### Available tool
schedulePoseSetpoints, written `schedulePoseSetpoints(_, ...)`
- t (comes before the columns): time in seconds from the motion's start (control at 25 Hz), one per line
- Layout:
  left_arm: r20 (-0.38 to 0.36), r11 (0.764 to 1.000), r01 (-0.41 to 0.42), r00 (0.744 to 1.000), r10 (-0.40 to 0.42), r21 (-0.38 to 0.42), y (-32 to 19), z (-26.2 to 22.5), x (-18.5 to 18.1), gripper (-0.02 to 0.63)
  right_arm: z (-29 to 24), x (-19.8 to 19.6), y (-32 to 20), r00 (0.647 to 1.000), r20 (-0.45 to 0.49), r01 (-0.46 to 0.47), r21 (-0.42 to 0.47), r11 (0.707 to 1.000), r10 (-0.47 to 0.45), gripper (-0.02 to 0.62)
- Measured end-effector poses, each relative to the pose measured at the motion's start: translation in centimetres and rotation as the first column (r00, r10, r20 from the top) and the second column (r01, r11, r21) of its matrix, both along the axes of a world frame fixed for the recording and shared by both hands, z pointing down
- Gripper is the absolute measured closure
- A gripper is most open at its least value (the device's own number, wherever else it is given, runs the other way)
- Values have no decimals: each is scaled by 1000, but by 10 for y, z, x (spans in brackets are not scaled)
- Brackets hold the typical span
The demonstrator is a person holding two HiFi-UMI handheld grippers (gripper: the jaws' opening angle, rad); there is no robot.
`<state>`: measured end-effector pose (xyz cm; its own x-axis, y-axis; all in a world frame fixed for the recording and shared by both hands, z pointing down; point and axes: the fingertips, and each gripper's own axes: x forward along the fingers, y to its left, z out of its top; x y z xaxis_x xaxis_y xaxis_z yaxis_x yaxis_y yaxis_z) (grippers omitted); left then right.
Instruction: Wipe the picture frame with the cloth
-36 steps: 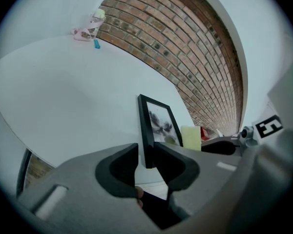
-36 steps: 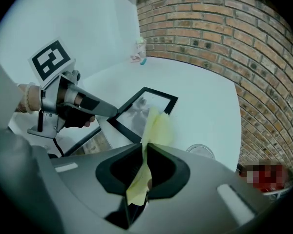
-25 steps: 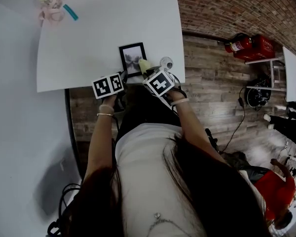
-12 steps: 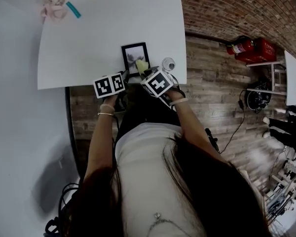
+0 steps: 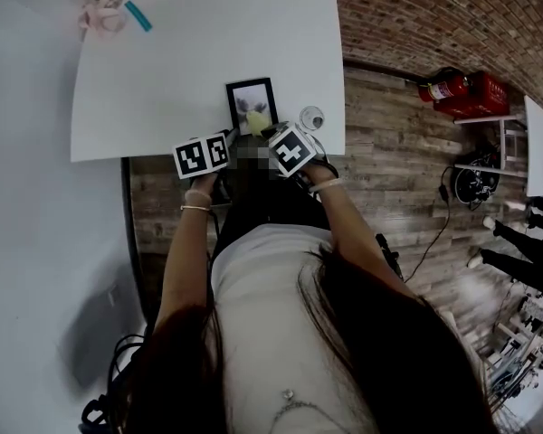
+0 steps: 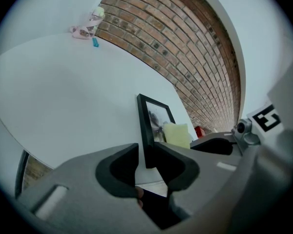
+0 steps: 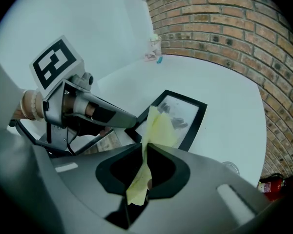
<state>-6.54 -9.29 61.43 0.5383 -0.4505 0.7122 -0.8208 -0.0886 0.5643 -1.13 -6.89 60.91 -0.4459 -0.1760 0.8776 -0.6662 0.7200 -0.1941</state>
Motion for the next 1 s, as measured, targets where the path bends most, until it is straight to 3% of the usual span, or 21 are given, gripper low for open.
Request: schedulePoseSetpoints(1.0,-34,1000,-10,999,10,0,1,0,0,511,-2,-32,7,997,66,45,-53,998,-41,558)
